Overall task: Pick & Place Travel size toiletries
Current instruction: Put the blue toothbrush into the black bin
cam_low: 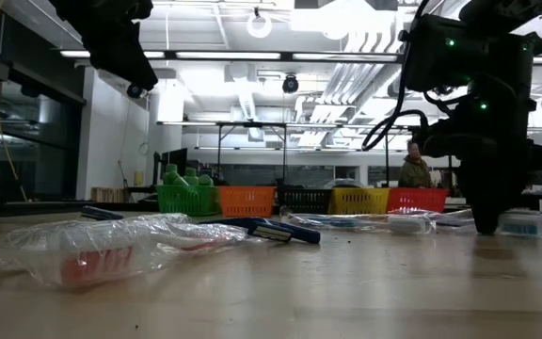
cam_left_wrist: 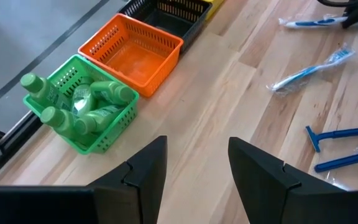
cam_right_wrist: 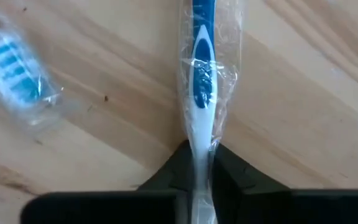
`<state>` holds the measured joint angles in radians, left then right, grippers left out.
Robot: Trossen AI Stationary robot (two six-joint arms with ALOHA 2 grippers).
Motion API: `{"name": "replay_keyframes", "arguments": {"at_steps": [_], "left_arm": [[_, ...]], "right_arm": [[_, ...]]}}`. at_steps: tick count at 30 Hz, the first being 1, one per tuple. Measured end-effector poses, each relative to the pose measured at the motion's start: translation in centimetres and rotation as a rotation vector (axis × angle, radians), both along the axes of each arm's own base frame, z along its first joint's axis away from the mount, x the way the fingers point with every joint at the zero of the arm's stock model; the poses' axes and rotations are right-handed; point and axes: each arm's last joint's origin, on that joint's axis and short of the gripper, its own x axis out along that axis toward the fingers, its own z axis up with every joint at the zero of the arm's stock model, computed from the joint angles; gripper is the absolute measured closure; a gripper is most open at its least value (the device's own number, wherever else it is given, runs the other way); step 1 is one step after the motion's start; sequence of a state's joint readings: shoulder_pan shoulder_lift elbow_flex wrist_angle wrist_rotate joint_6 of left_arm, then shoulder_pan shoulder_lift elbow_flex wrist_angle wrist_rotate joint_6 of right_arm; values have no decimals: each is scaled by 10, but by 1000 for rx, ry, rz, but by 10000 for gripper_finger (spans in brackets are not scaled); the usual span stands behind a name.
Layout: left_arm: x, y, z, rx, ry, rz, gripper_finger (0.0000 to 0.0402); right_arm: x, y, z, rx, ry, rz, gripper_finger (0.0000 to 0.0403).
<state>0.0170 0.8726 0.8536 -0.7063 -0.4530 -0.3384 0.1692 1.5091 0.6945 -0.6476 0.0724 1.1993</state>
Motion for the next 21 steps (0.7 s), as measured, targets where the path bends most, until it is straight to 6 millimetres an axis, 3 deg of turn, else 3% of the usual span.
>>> {"name": "replay_keyframes", "arguments": {"at_steps": [2,6,12,21], "left_arm": [[0,0,0,8,4,-7,231],[1,0,1,12,-5,-8,231],[1,1,2,41,-15,10,231],[7,3,12,136,-89,3,231]], "right_arm": [[1,0,2,0,0,30,385],[8,-1,14,-10,-48,89,378],[13,-17,42,-93,-153,155,385],[37,-91,100,-326,-410,207,382]]}}
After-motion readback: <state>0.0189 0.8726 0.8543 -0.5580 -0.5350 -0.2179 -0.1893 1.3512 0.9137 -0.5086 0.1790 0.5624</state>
